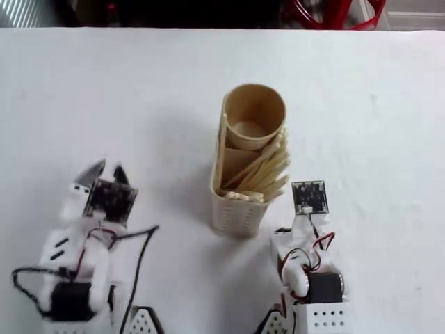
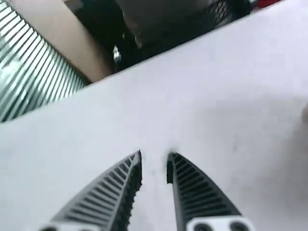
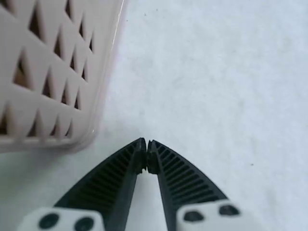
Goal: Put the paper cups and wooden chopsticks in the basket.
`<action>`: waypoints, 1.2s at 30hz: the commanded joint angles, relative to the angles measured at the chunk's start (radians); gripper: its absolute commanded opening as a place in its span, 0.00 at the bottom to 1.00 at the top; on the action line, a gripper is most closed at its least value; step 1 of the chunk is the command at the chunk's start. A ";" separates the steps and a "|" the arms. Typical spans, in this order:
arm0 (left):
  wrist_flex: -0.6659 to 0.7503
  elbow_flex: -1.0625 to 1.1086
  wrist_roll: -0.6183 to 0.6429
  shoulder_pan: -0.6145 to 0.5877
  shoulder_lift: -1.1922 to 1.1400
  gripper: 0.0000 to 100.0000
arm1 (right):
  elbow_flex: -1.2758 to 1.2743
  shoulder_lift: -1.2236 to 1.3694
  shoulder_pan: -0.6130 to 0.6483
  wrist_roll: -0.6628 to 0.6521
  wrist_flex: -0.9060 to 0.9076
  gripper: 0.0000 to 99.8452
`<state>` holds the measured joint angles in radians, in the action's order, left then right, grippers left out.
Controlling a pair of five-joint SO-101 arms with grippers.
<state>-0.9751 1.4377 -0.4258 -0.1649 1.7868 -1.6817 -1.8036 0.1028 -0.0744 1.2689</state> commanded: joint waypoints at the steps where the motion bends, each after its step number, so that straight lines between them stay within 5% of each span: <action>1: 0.112 0.210 -0.015 -0.056 -0.004 0.10 | -0.009 -0.002 -0.008 -0.002 0.004 0.02; 13: 0.025 0.259 -0.014 -0.150 -0.022 0.10 | -0.009 -0.002 -0.008 -0.002 0.004 0.02; 20: -0.285 0.259 -0.014 -0.150 -0.018 0.10 | -0.009 -0.002 -0.008 -0.002 0.004 0.02; 36: -0.290 0.259 -0.014 -0.148 -0.010 0.10 | -0.009 -0.002 -0.008 -0.002 0.004 0.02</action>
<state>-1.2589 1.6970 -0.4335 -0.3061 1.7745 -1.6817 -1.8036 0.1028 -0.0744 1.2689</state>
